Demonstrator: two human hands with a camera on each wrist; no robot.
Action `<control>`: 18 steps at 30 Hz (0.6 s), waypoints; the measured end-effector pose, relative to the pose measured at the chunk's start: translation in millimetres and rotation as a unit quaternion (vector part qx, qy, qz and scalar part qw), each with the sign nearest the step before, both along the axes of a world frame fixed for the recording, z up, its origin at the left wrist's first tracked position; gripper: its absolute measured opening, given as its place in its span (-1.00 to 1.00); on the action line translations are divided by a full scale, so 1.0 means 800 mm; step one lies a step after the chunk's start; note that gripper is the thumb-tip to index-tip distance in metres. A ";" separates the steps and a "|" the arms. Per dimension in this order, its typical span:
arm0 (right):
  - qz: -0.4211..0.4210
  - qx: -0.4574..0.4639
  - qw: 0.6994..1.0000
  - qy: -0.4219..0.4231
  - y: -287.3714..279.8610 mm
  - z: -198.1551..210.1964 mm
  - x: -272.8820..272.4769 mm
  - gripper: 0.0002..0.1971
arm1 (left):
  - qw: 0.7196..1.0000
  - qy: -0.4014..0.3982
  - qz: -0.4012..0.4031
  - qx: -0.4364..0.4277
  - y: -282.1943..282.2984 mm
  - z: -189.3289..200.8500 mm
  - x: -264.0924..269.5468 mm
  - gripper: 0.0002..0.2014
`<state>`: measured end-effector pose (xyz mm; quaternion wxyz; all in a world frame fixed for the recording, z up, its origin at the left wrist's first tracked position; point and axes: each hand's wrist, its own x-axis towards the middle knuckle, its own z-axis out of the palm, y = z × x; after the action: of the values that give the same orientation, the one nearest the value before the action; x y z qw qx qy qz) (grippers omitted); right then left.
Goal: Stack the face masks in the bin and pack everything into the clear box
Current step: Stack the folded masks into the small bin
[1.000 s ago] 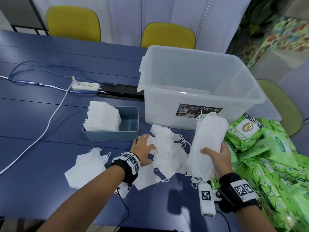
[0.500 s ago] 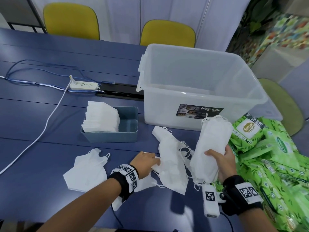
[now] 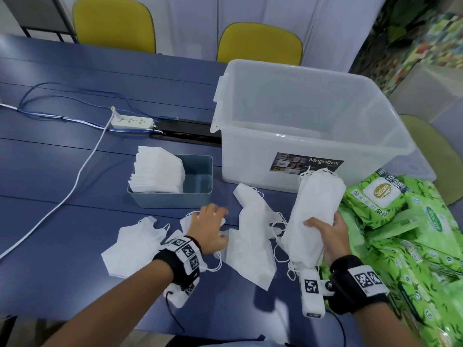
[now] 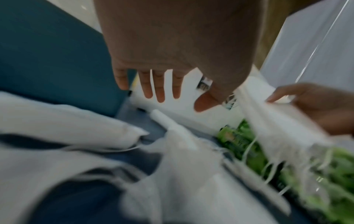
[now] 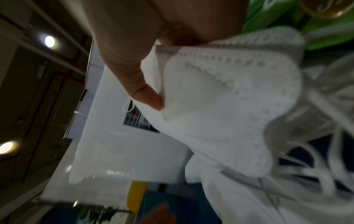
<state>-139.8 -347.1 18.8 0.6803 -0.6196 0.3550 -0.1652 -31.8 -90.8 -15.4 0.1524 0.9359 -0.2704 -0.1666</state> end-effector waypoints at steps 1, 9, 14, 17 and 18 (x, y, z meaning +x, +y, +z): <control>0.021 -0.010 1.000 -0.001 0.007 -0.001 0.003 -0.50 | 0.998 0.019 -0.004 -0.062 -0.012 0.006 -0.005 -0.29; 0.187 -0.056 0.981 -0.019 0.070 -0.005 0.038 -0.24 | 0.871 0.220 0.065 -0.434 -0.068 0.072 -0.014 -0.25; 0.244 -0.081 0.964 -0.064 0.103 0.016 0.067 -0.36 | 0.840 0.194 0.065 -0.502 -0.067 0.084 -0.007 -0.23; 0.259 -0.104 0.956 -0.088 0.112 0.023 0.078 -0.50 | 0.827 0.123 0.012 -0.549 -0.063 0.081 -0.003 -0.31; 0.254 -0.114 0.956 -0.087 0.111 0.018 0.079 -0.46 | 0.825 0.110 0.004 -0.555 -0.063 0.081 -0.002 -0.32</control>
<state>-76.8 -258.3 33.6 0.6529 -0.7461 0.1040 -0.0795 -33.2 -141.2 49.6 0.6753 0.6701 -0.2946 -0.0900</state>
